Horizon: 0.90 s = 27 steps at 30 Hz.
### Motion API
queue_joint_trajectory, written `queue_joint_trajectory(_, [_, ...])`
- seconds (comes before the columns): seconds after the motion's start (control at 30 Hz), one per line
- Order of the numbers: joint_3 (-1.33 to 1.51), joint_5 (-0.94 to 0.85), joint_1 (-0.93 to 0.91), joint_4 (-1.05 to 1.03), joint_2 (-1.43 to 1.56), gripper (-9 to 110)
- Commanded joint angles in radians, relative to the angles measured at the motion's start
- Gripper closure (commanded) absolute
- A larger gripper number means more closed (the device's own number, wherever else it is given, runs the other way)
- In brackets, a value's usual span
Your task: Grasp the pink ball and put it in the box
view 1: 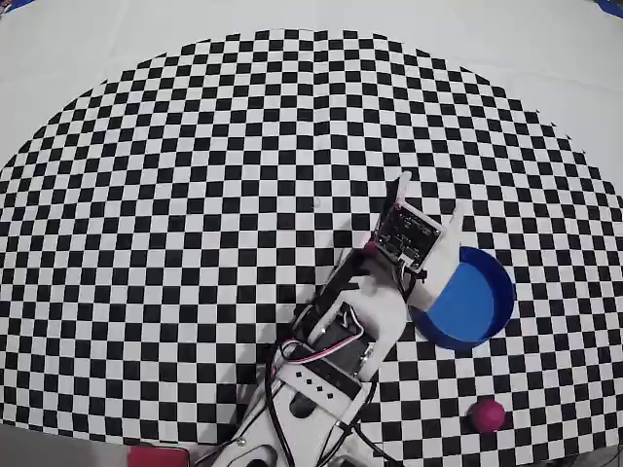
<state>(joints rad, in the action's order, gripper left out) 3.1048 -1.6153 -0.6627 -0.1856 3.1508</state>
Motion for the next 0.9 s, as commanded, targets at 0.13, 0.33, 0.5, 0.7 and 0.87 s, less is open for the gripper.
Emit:
queue_joint_trajectory(0.13, [0.008, -0.005, -0.112, 0.021, 0.006, 77])
queue_joint_trajectory(0.33, [0.008, -0.005, -0.179, 0.023, 0.009, 77])
queue_joint_trajectory(0.5, [0.008, -0.003, -0.222, 0.014, 0.003, 77])
queue_joint_trajectory(0.7, [0.008, 0.003, -0.273, 0.018, 0.003, 77])
queue_joint_trajectory(0.87, [0.008, 0.003, -0.342, 0.020, -0.003, 77])
